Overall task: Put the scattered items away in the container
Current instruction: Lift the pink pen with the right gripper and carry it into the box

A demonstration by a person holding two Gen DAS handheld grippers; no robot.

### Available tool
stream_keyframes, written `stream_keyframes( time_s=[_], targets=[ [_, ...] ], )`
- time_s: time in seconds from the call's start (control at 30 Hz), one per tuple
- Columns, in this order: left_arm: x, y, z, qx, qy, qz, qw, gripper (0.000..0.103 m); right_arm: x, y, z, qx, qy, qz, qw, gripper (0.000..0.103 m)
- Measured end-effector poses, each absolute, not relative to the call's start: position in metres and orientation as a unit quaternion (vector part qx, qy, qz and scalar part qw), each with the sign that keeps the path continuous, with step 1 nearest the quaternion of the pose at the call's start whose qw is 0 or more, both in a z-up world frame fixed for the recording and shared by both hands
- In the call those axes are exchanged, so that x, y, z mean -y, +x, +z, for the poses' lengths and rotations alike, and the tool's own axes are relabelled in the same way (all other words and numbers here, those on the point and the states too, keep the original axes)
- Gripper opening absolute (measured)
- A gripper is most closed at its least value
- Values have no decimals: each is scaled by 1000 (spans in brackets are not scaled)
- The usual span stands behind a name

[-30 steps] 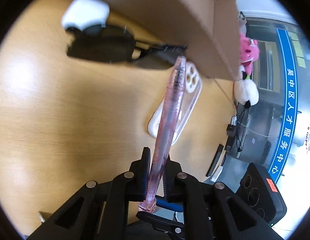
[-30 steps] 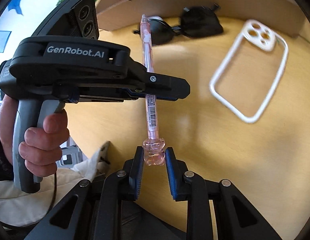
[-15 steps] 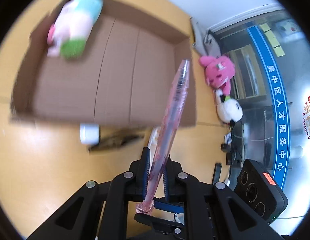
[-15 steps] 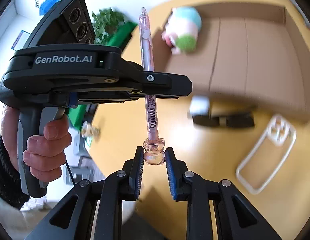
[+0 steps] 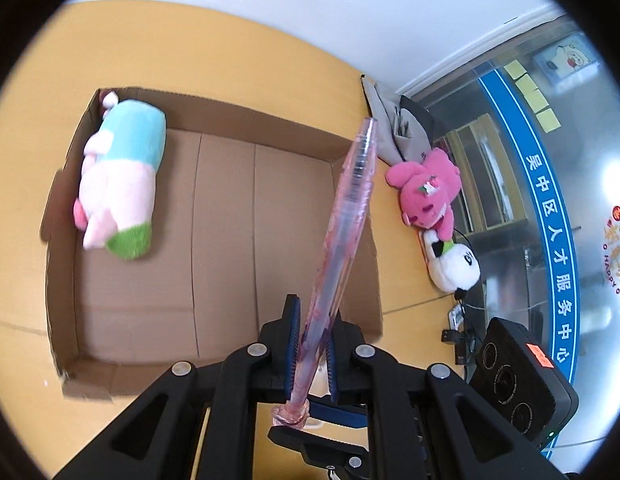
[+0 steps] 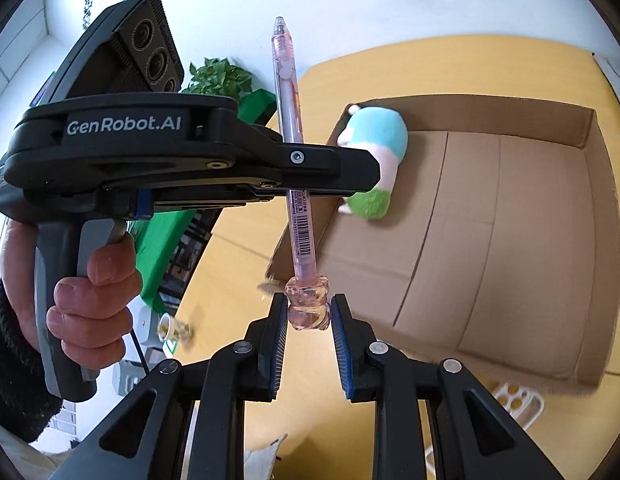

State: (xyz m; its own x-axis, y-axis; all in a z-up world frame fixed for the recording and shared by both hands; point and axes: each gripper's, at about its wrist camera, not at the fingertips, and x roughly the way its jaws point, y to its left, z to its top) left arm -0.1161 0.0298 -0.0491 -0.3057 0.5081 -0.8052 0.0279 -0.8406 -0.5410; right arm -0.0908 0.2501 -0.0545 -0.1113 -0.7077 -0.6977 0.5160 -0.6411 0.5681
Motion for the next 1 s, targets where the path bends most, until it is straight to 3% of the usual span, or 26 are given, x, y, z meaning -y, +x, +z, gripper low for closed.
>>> stream_keyframes(
  time_s=[0.3, 0.63, 1.0],
  targets=[
    [-15, -187, -93, 234, -587, 758, 161, 11, -237, -142, -79, 98, 551, -732, 389, 24],
    [4, -258, -164, 224, -620, 739, 136, 10, -206, -214, -144, 108, 589, -713, 364, 24],
    [-4, -283, -219, 208, -649, 723, 116, 9, -213, -220, -186, 107, 619, -707, 324, 24]
  ],
)
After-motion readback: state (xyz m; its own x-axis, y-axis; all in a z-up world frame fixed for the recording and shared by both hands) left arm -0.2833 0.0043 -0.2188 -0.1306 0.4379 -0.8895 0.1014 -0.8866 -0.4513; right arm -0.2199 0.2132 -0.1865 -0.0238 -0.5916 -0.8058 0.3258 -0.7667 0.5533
